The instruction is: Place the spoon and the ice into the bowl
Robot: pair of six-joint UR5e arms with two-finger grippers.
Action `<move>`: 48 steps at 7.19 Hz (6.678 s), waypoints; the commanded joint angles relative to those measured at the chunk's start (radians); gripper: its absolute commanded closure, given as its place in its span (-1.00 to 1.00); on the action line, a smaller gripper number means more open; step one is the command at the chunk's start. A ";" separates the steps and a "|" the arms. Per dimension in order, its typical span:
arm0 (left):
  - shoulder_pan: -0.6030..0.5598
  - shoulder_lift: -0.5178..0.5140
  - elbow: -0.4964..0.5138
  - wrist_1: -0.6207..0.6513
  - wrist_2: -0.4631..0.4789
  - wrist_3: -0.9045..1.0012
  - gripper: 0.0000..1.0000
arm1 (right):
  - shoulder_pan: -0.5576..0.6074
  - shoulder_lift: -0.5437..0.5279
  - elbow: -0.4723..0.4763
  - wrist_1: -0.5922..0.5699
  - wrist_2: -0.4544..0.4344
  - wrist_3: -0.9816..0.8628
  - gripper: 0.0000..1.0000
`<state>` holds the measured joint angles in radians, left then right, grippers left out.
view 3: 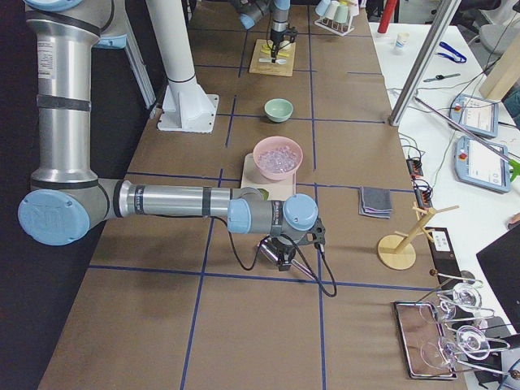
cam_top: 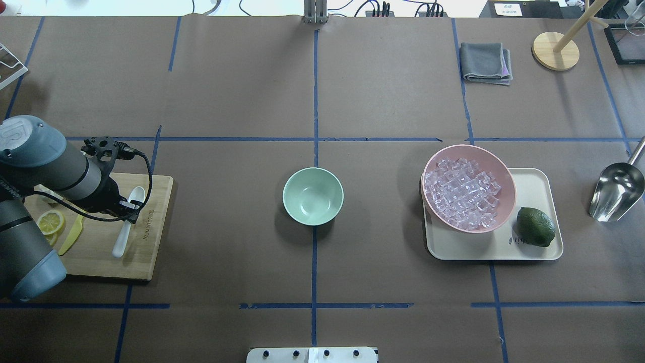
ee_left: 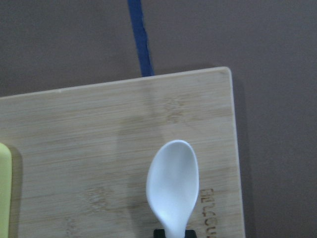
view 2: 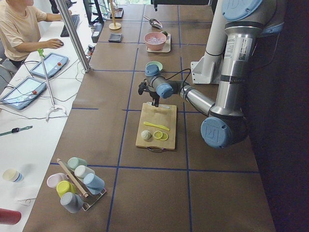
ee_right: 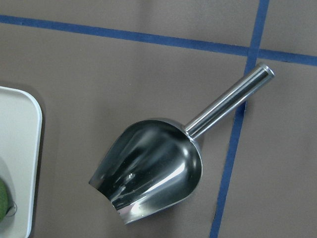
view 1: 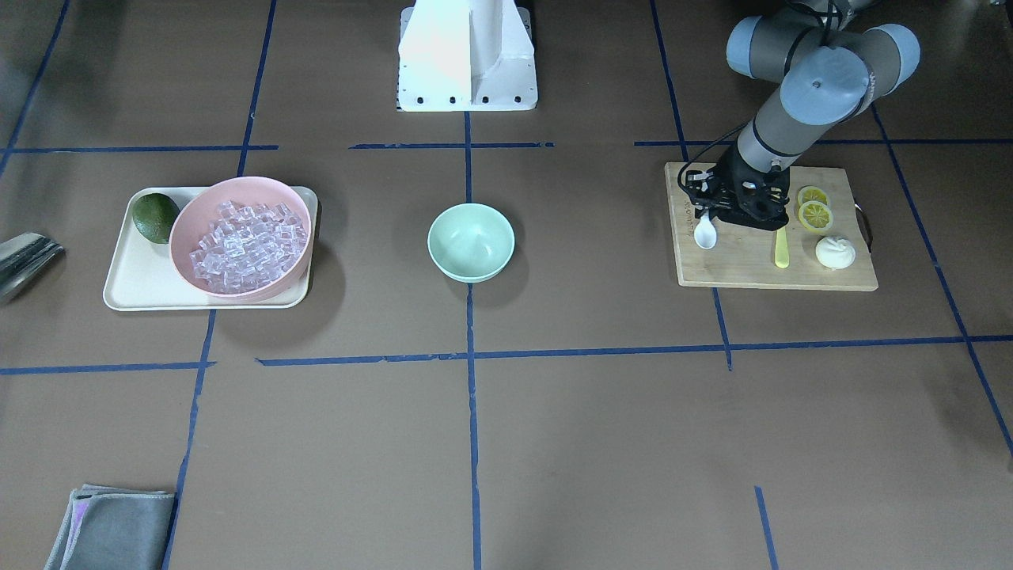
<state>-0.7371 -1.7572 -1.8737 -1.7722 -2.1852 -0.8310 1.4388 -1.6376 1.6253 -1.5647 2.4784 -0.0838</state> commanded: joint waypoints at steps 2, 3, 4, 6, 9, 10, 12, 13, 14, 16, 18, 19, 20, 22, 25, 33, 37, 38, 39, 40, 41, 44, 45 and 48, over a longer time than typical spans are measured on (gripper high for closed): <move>0.051 -0.340 0.008 0.306 -0.053 -0.033 1.00 | 0.000 0.007 -0.001 0.000 0.001 -0.001 -0.99; 0.105 -0.404 0.057 0.295 -0.050 -0.068 1.00 | 0.000 0.007 -0.001 0.000 0.001 -0.001 -0.99; 0.119 -0.533 0.161 0.293 -0.048 -0.101 1.00 | 0.000 0.007 -0.001 0.000 0.004 -0.001 -0.99; 0.172 -0.689 0.374 0.222 -0.035 -0.135 0.97 | -0.005 0.008 -0.002 0.000 0.019 -0.004 -0.99; 0.180 -0.735 0.495 0.099 -0.027 -0.135 0.66 | -0.011 0.007 -0.002 0.000 0.017 -0.004 -0.99; 0.180 -0.734 0.495 0.097 -0.025 -0.131 0.16 | -0.012 0.008 -0.002 0.000 0.017 -0.004 -0.99; 0.173 -0.722 0.489 0.102 -0.025 -0.134 -0.43 | -0.023 0.015 -0.001 0.000 0.017 -0.002 -1.00; 0.171 -0.694 0.457 0.102 -0.025 -0.137 -0.43 | -0.023 0.018 -0.002 0.000 0.017 -0.002 -0.99; 0.160 -0.665 0.405 0.103 -0.027 -0.138 -0.44 | -0.032 0.024 0.004 0.011 0.017 -0.001 -0.99; 0.049 -0.557 0.267 0.108 -0.036 -0.138 -0.45 | -0.107 0.071 0.033 0.169 0.017 0.257 -1.00; -0.104 -0.365 0.124 0.102 -0.063 -0.120 -0.45 | -0.268 0.146 0.143 0.349 -0.057 0.852 -0.99; -0.172 -0.317 0.122 0.103 -0.140 -0.030 -0.45 | -0.410 0.169 0.244 0.348 -0.207 1.063 -0.98; -0.223 -0.267 0.122 0.102 -0.178 0.046 -0.48 | -0.536 0.200 0.327 0.307 -0.357 1.222 -0.98; -0.225 -0.248 0.126 0.102 -0.169 0.076 -0.51 | -0.657 0.309 0.335 0.134 -0.433 1.225 -0.98; -0.225 -0.243 0.136 0.100 -0.168 0.078 -0.56 | -0.728 0.285 0.331 0.127 -0.519 1.072 -0.91; -0.225 -0.239 0.122 0.100 -0.169 0.072 -0.62 | -0.770 0.248 0.308 0.124 -0.578 0.989 -0.42; -0.225 -0.235 0.117 0.100 -0.169 0.072 -0.63 | -0.762 0.254 0.309 0.126 -0.582 0.917 1.00; -0.225 -0.235 0.117 0.100 -0.168 0.069 -0.66 | -0.762 0.252 0.309 0.126 -0.593 0.915 1.00; -0.225 -0.235 0.116 0.100 -0.168 0.066 -0.67 | -0.762 0.261 0.323 0.126 -0.595 0.915 1.00; -0.225 -0.235 0.116 0.100 -0.168 0.064 -0.67 | -0.759 0.292 0.373 0.124 -0.590 0.929 1.00; -0.225 -0.235 0.114 0.100 -0.168 0.064 -0.67 | -0.759 0.336 0.392 0.124 -0.586 0.984 1.00; -0.225 -0.235 0.114 0.100 -0.169 0.064 -0.67 | -0.856 0.542 0.311 0.129 -0.596 1.362 1.00; -0.225 -0.235 0.114 0.100 -0.168 0.064 -0.68 | -0.895 0.633 0.223 0.132 -0.634 1.412 1.00; -0.225 -0.219 0.102 0.099 -0.169 0.064 -0.72 | -0.977 0.775 0.006 0.223 -0.737 1.529 1.00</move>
<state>-0.9618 -1.9878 -1.7650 -1.6724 -2.3539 -0.7676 0.4887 -0.9140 1.7269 -1.3967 1.7732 1.4141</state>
